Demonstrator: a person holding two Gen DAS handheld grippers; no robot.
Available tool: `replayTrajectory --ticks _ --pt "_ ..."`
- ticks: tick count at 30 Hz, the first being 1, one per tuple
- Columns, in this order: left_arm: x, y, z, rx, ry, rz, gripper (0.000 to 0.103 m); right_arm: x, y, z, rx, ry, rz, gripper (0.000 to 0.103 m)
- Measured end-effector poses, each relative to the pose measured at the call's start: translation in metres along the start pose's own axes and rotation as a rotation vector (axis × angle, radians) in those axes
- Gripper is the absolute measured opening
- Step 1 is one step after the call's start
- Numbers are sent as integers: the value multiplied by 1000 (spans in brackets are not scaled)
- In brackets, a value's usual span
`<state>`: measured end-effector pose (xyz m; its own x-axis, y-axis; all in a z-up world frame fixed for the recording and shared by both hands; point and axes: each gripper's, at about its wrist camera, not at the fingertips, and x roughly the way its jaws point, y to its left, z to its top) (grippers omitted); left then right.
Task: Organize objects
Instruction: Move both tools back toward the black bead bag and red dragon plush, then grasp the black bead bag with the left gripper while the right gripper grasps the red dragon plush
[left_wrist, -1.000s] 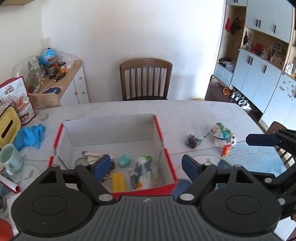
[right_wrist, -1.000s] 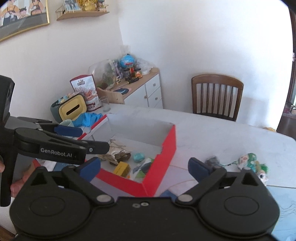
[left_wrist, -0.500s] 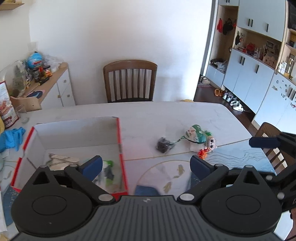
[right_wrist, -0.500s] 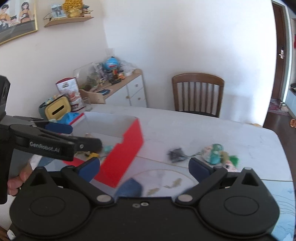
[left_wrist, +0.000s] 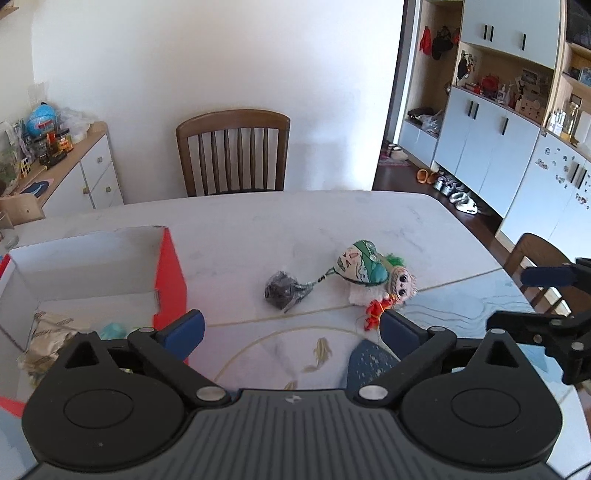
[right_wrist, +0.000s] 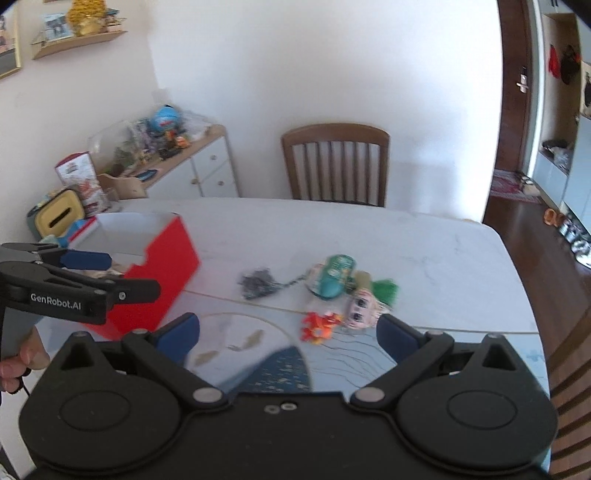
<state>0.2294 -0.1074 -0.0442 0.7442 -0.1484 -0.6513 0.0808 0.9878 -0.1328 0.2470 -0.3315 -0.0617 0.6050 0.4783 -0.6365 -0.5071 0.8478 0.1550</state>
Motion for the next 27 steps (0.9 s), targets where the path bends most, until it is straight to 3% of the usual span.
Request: replayTrajectory --ticks 12,27 --pt "86 -5 7 42 9 32 102 63 -19 -18 6 63 -12 100" --pt "173 6 2 27 82 29 102 144 -19 -28 -11 135 9 81"
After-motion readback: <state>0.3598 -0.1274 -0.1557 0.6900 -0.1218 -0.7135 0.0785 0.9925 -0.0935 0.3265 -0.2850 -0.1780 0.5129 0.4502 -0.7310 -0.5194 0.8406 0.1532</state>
